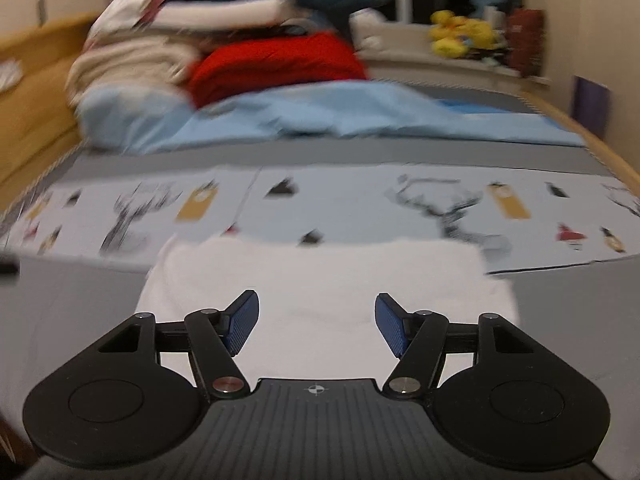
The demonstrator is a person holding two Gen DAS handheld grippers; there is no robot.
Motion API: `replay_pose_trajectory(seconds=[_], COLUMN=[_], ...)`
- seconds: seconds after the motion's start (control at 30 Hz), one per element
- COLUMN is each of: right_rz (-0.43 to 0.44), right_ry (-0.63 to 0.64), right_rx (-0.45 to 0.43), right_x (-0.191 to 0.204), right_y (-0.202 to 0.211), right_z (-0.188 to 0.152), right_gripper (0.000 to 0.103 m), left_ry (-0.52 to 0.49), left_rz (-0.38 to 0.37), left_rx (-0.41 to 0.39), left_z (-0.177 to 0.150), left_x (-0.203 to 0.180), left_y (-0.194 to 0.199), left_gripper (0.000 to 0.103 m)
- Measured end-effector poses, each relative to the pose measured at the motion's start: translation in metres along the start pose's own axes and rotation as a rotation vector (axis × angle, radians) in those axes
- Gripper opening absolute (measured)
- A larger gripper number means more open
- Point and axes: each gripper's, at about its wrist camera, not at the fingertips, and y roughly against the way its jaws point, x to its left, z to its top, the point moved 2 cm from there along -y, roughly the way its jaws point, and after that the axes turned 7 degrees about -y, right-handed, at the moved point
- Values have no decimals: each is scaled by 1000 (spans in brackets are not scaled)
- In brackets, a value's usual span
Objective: Fold small clothes
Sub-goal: 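Raise both open grippers away from the folded white shirt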
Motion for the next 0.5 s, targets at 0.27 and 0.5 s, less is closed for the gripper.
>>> replay_pose_trajectory(seconds=[0.27,0.5], right_rz=[99,233], right_ry=[169,308], right_rx=[110,161], right_x=[77,135], right_y=[-33,-54], right_z=[-40,-69], right_gripper=[14,9], left_ry=[109,129], left_rz=[69,75], left_rx=[68,97], left_z=[-8,-15], left_x=[53,70], left_y=[-11,-14], left_gripper=[77,77])
